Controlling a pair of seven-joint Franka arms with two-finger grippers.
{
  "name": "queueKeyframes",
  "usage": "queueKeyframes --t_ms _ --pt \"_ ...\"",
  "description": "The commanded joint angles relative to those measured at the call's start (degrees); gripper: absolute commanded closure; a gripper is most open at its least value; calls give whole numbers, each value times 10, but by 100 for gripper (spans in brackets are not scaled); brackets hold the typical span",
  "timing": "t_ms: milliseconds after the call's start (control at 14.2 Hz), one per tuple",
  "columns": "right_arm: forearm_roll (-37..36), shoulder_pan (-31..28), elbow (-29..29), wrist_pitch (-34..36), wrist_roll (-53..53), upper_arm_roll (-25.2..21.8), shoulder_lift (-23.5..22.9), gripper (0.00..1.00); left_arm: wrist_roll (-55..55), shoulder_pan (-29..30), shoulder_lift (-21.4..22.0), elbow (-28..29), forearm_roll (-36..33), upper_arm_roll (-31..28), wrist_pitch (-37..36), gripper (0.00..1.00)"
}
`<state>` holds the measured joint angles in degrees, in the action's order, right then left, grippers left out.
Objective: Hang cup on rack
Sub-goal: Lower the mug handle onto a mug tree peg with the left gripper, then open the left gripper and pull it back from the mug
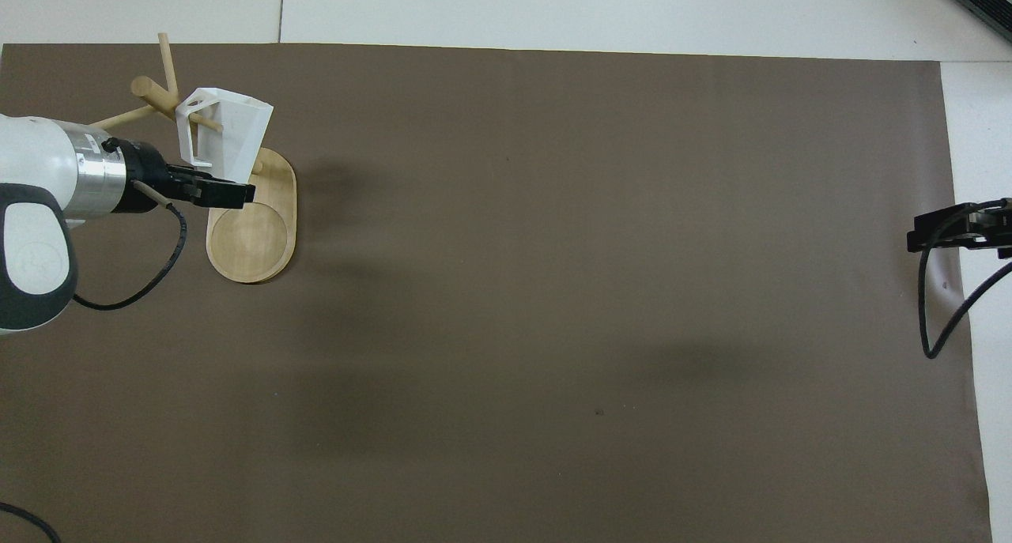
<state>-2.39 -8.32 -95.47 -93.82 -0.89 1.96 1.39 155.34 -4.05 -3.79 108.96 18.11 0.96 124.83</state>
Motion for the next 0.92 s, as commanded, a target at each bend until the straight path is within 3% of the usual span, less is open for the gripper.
queueKeyframes --t_ms 0,212,847 --pt "12 1 -11 -26 -13 6 5 0 -22 14 42 5 -16 1 -50 0" --pt "12 1 -11 -22 -13 5 6 0 -108 24 70 4 -16 1 -85 0" --pt "12 0 -12 -9 -13 5 7 0 -612 19 89 -19 -20 3 -172 0"
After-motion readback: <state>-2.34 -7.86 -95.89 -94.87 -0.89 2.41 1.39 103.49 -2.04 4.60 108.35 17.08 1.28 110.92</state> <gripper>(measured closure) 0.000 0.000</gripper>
